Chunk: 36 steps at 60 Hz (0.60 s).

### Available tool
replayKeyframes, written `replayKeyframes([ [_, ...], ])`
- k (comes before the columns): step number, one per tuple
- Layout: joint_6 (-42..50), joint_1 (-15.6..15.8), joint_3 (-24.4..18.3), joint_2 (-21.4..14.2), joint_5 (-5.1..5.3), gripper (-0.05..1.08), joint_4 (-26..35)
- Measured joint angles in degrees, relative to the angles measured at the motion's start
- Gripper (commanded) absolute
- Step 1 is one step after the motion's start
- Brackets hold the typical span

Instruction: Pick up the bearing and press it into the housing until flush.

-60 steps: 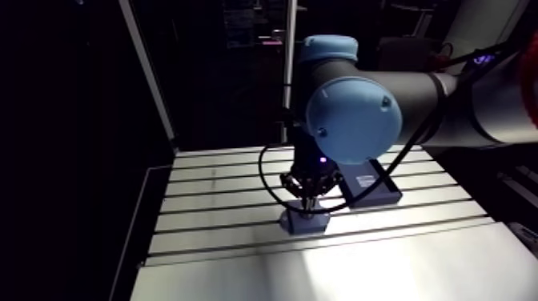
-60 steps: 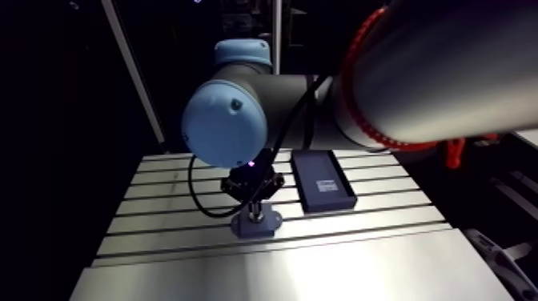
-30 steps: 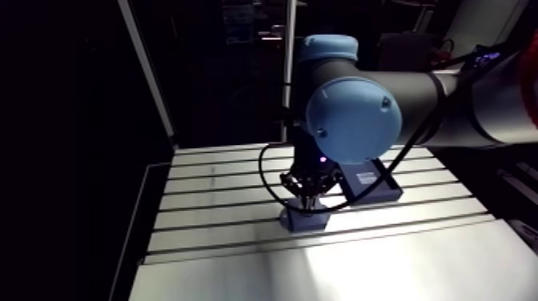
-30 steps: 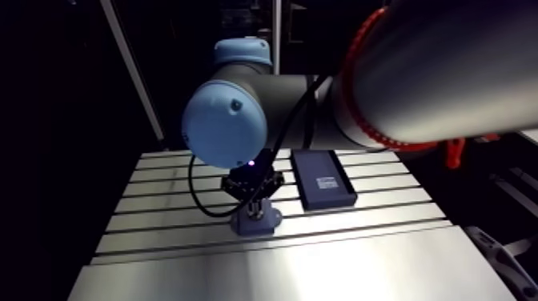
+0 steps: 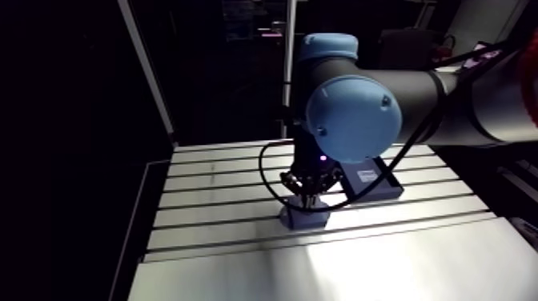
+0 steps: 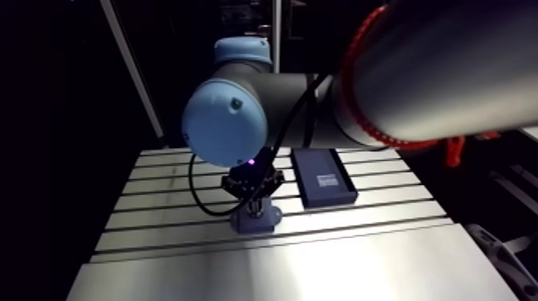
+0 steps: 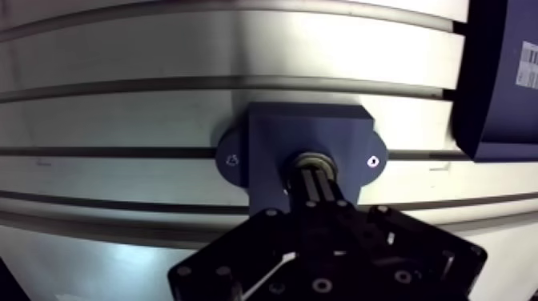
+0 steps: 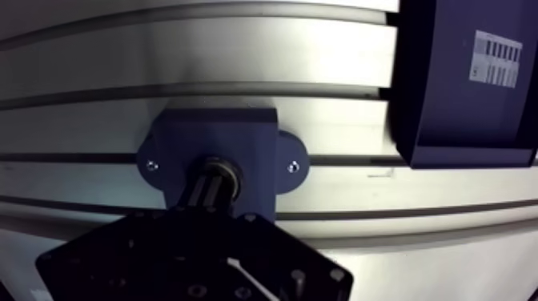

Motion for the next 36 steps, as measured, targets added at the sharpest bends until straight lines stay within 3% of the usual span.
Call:
replayKeyframes([
  [36, 0.06, 0.00, 0.20, 0.09, 0.00, 0.94, 0.00],
])
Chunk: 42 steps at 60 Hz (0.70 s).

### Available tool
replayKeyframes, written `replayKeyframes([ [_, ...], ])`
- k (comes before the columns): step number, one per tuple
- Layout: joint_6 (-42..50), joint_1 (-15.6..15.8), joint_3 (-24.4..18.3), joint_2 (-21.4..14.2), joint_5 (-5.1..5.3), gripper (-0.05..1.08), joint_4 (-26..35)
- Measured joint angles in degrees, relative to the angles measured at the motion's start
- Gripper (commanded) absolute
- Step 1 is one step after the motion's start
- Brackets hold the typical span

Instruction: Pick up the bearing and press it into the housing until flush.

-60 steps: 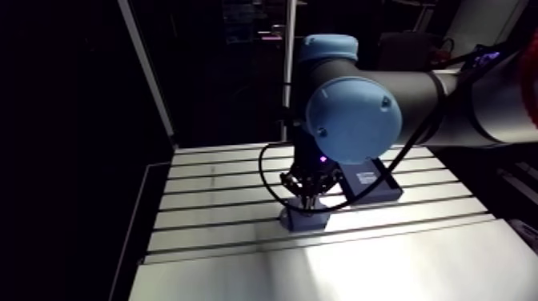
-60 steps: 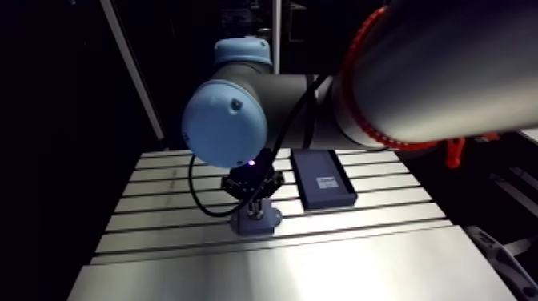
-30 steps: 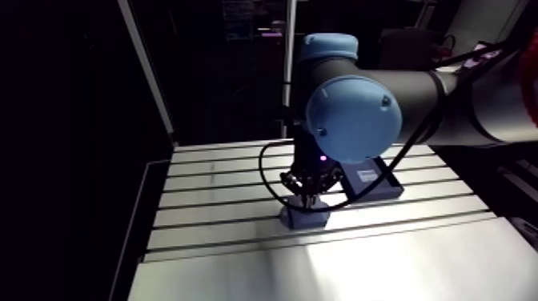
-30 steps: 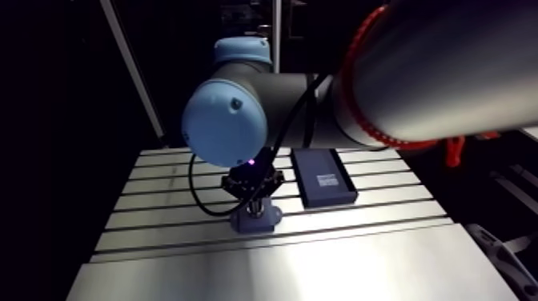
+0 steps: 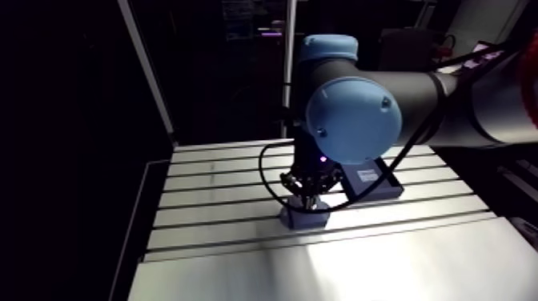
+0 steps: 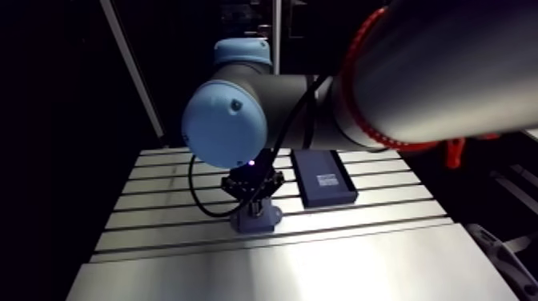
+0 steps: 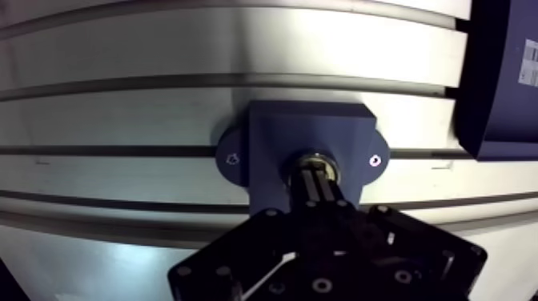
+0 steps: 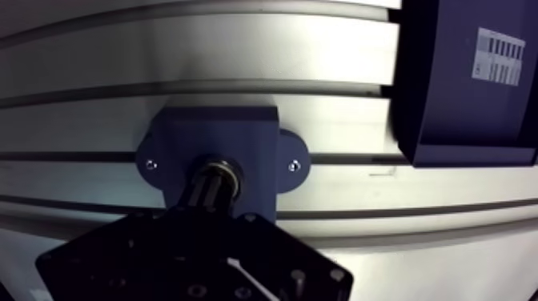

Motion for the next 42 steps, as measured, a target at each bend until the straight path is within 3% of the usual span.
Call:
replayKeyframes([
  [42, -0.02, 0.00, 0.01, -0.16, 0.00, 0.94, -0.03],
])
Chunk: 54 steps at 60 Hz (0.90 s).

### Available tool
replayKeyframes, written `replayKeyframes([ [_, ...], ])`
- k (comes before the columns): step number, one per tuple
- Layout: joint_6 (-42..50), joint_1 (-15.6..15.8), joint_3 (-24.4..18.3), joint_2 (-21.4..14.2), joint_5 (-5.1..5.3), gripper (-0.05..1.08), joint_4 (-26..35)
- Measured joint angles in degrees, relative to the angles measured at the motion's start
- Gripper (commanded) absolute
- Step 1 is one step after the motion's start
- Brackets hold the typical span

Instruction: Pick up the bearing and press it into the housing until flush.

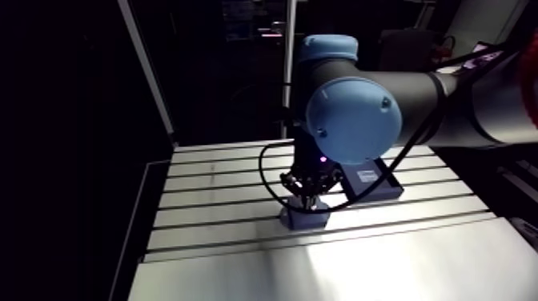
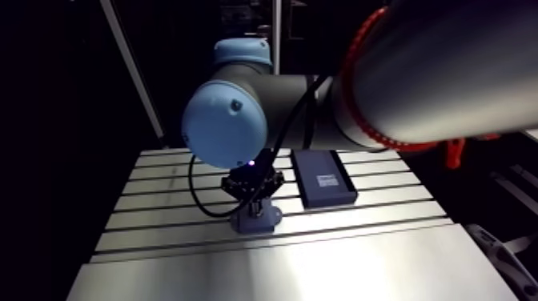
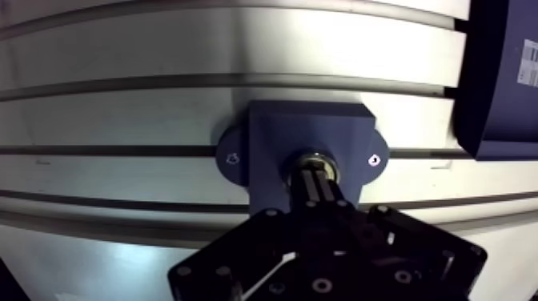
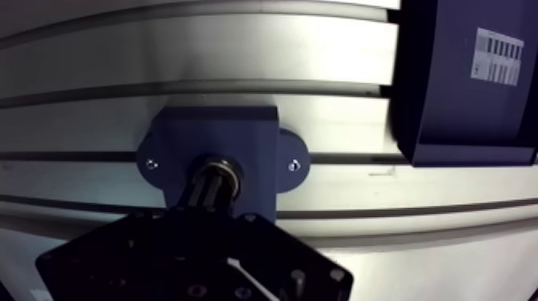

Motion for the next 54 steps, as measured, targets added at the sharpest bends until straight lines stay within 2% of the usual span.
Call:
replayKeyframes([
  [54, -0.15, 0.00, 0.23, 0.20, 0.01, 0.94, -1.40],
])
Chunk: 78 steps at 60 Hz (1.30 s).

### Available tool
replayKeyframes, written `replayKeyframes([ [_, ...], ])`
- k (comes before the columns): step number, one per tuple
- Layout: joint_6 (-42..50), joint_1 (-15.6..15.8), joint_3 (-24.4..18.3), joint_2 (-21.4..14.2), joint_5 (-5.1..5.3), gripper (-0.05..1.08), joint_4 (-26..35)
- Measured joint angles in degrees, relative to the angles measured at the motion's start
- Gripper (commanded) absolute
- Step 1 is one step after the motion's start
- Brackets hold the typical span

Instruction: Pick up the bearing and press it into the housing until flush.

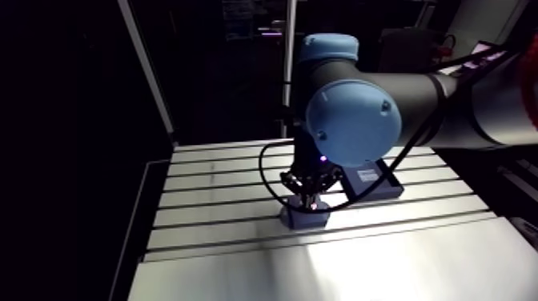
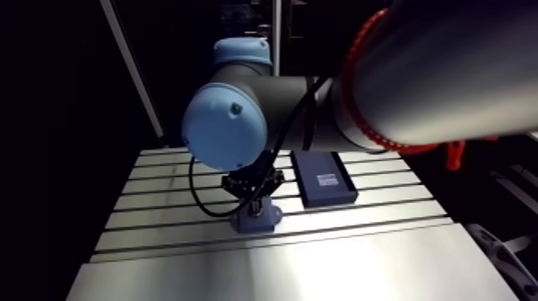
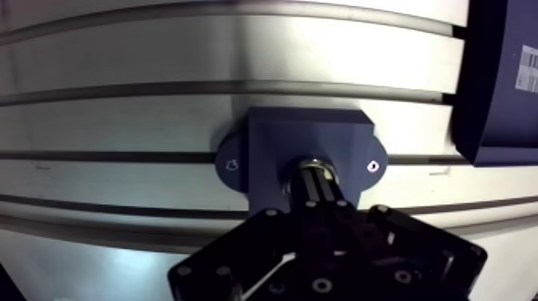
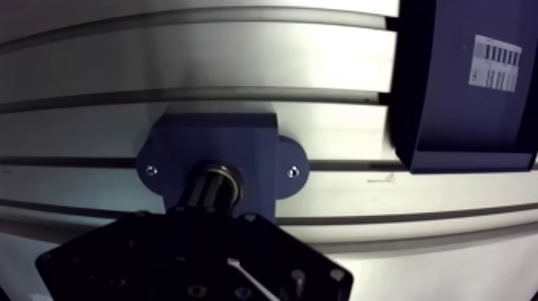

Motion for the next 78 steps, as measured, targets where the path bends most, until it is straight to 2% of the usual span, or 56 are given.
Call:
replayKeyframes([
  [78, -0.09, 0.01, 0.23, 0.13, 0.00, 0.94, 0.14],
])
